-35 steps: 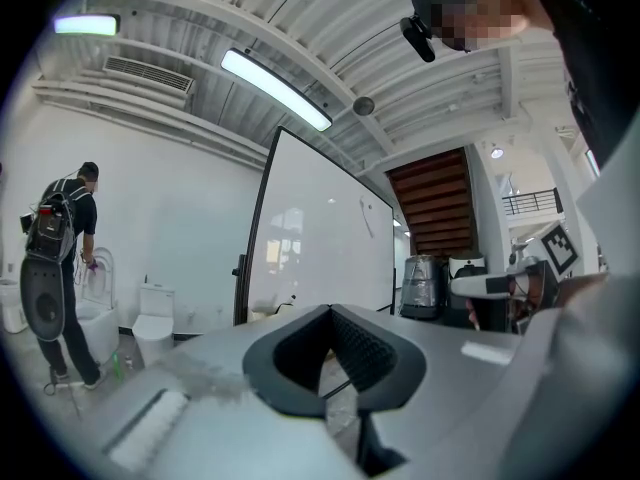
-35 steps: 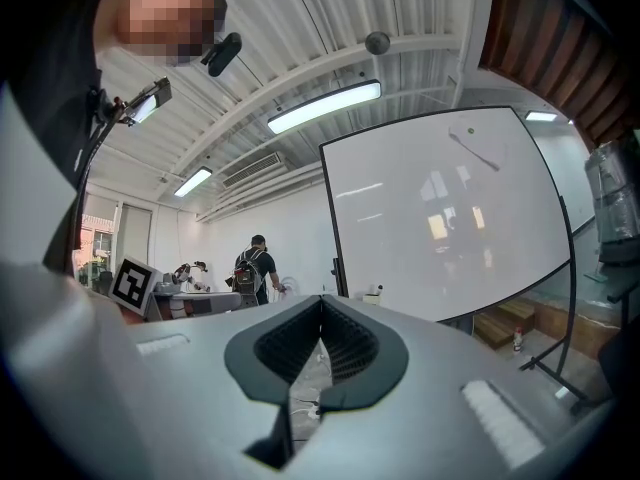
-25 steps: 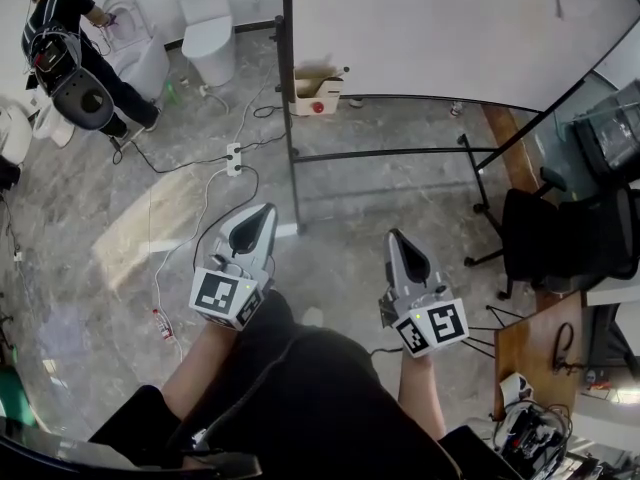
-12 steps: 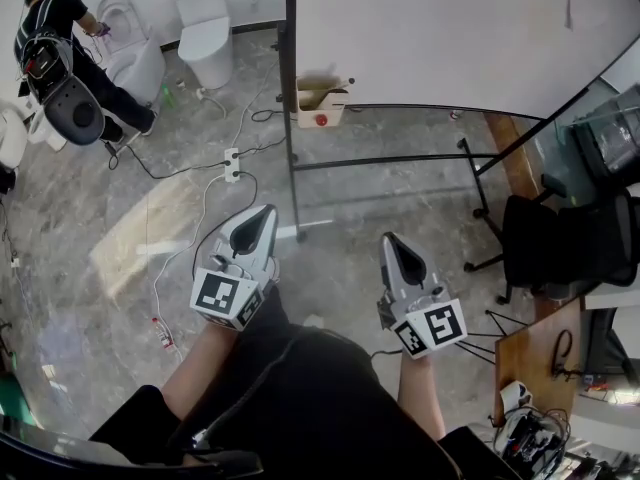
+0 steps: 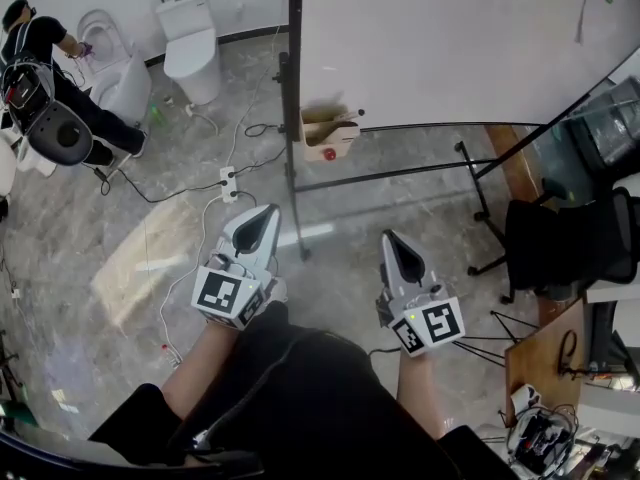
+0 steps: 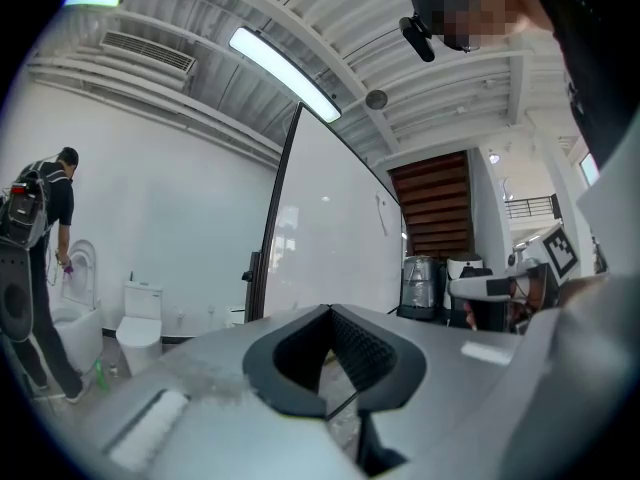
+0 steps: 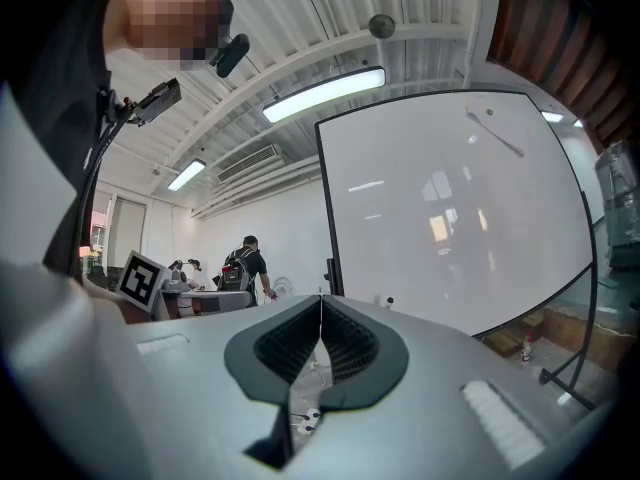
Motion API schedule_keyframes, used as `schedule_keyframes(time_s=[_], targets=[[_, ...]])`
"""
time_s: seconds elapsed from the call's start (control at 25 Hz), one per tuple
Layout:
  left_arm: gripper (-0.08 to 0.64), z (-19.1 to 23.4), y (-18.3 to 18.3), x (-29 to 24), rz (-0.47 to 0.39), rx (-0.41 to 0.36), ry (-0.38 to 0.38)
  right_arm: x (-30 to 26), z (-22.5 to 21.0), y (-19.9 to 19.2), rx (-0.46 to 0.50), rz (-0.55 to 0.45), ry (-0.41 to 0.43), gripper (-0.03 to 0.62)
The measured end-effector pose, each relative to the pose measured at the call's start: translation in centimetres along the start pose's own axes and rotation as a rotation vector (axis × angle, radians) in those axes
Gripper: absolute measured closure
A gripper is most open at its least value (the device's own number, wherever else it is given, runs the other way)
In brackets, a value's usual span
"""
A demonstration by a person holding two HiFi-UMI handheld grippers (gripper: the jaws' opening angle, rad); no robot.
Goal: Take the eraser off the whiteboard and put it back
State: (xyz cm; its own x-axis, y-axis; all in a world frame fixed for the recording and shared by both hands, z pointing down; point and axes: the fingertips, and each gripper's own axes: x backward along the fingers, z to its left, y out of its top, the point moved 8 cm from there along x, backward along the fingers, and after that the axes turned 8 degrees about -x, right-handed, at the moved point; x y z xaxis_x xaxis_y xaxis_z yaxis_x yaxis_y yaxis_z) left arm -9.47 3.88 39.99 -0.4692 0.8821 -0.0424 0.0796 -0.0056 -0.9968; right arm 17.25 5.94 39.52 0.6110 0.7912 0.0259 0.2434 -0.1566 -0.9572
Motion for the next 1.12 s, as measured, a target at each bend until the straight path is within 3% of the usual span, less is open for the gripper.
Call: schedule_keyframes(time_s=[0.64,1.12], targets=[[0.554,9.9,-0.1,-5.7,-0.027,0.016,-0.162,-9.2,1.7,0.4,0.014,-0.014,-0.139,0.581],[0.554,14.1,-1.8,-5.5,-0.011,0.028,-0.188,-12.4,3.4,-1.2,0.001,-0.009,-0.189,0.581]])
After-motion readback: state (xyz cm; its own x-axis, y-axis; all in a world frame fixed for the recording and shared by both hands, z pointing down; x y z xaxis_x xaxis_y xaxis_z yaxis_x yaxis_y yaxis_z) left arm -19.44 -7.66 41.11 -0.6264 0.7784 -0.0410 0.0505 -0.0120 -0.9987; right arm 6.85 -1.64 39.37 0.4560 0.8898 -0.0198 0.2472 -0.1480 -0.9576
